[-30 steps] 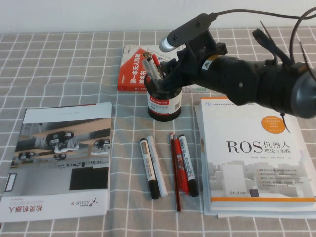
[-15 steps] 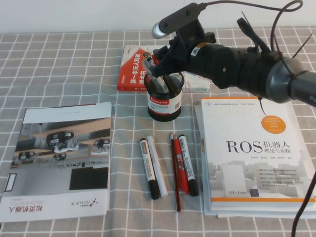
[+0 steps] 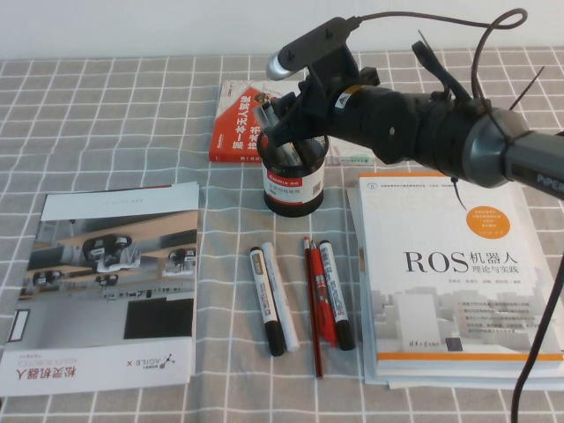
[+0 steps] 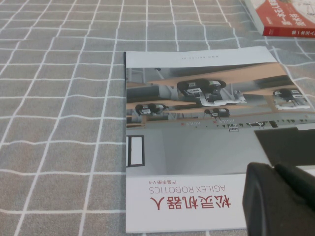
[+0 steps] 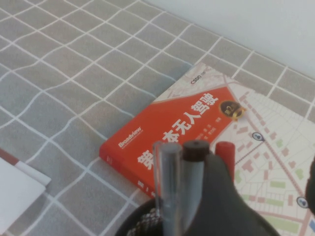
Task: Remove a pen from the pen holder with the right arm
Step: 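Take a marker out of the pen holder and lay it on the table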
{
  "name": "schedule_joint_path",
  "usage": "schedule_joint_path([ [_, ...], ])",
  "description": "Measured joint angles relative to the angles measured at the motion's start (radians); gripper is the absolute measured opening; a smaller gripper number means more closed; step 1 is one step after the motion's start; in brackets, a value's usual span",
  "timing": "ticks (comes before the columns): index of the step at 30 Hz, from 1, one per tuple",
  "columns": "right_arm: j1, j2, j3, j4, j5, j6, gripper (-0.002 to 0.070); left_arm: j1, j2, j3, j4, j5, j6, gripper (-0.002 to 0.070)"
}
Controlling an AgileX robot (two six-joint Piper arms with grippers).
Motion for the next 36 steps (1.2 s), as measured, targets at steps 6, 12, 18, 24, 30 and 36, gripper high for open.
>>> schedule_joint_path([
  [6,0.0,0.015,-0.002,0.0,-0.008,-0.021,0.0322,0.0,0.0,0.0,0.0,0.0,0.0,-0.0003],
  [12,0.0,0.029,-0.021,0.0,-0.012,-0.025,0.0322,0.0,0.0,0.0,0.0,0.0,0.0,-0.0003],
  [18,0.0,0.047,-0.062,-0.001,-0.015,-0.025,0.0322,0.0,0.0,0.0,0.0,0.0,0.0,-0.0003],
  [24,0.0,0.069,-0.08,-0.001,-0.02,-0.026,0.0322,0.0,0.0,0.0,0.0,0.0,0.0,-0.0003],
  [30,0.0,0.075,-0.08,-0.001,-0.02,-0.055,0.0322,0.0,0.0,0.0,0.0,0.0,0.0,-0.0003],
  [36,0.0,0.075,-0.08,-0.001,-0.02,-0.058,0.0322,0.0,0.0,0.0,0.0,0.0,0.0,-0.0003],
])
